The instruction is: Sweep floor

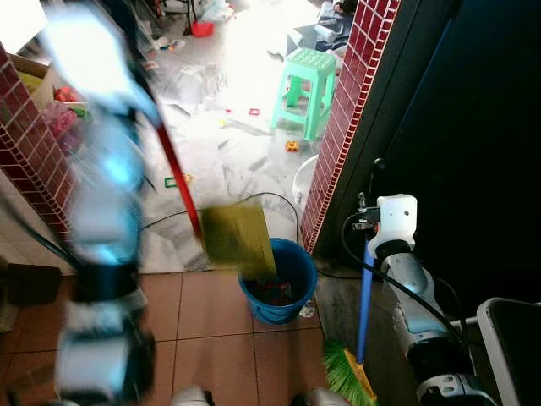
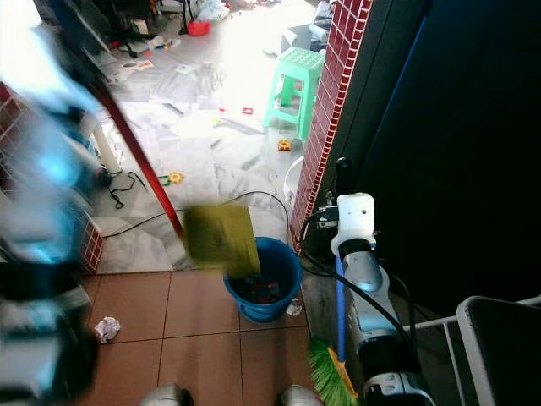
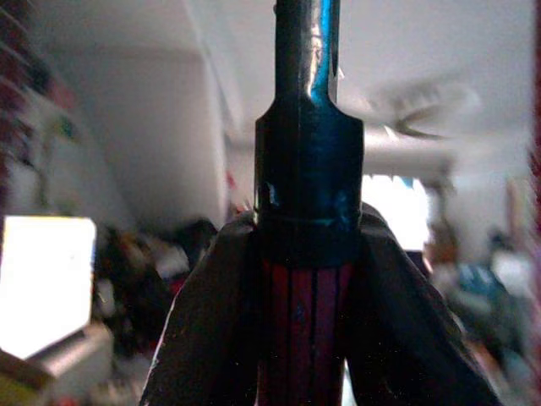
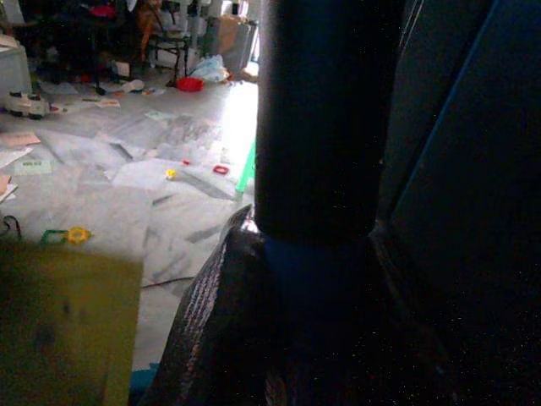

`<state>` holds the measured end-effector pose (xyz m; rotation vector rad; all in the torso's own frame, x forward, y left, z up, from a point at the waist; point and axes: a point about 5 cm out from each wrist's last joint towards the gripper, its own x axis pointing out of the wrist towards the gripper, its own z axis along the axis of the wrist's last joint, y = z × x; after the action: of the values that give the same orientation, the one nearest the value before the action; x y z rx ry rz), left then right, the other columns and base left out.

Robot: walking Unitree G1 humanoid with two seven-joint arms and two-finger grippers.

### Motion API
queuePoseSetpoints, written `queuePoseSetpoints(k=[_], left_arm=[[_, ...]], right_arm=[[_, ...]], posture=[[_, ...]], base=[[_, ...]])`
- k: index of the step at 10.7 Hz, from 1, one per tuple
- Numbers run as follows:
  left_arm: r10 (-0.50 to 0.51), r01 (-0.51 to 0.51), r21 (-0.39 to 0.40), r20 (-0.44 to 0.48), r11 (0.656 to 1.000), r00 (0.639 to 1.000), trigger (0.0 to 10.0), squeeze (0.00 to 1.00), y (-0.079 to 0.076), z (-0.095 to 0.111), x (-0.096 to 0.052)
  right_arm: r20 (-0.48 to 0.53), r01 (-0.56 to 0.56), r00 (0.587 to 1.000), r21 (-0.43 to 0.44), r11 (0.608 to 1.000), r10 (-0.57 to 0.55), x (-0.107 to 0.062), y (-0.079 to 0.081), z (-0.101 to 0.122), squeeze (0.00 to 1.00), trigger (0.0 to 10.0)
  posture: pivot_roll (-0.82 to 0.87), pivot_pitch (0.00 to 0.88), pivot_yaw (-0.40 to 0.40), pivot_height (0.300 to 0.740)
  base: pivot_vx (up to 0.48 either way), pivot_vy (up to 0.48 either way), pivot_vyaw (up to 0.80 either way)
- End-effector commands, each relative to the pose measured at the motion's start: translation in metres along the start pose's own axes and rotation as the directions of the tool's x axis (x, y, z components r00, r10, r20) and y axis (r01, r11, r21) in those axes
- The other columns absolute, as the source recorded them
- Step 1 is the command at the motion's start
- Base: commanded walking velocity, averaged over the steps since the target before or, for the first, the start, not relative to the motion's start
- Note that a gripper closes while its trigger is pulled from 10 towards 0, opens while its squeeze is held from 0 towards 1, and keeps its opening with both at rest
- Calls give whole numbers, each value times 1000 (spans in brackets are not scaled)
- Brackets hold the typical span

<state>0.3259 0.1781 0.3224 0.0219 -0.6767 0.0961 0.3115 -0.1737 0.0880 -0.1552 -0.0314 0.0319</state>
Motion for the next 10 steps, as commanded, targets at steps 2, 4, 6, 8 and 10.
queuePoseSetpoints(k=[2, 4, 6, 8, 10], left_arm=[[81, -82, 102, 9, 991, 997, 10000, 0, 24, -5, -3], [138, -111, 193, -134, 975, 981, 10000, 0, 36, -42, -28], [157, -106, 220, -229, 970, 961, 10000, 0, 36, -69, -53], [164, -100, 227, -288, 969, 943, 10000, 0, 31, -87, -69], [147, -65, 220, -381, 973, 913, 10000, 0, 16, -111, -87]], right_arm=[[33, -10, 999, -29, 1000, 11, 6, -1, 7, 0, 10000], [84, -20, 996, -75, 997, 27, 9, -7, 15, 0, 10000], [142, -15, 989, -94, 995, 28, 20, -20, 30, 0, 10000], [214, -20, 976, -98, 995, 41, 32, -24, 50, 0, 10000], [201, 4, 979, 46, 999, -13, 38, -26, 54, 0, 10000]], posture=[[-24, 0, -38, 740], [-25, 0, -32, 740], [-28, 3, -33, 740], [-32, 10, -34, 740], [-39, 22, -34, 740]], base=[[0, 0, 0], [0, 0, 0], [0, 0, 0], [0, 0, 0], [0, 0, 0]])
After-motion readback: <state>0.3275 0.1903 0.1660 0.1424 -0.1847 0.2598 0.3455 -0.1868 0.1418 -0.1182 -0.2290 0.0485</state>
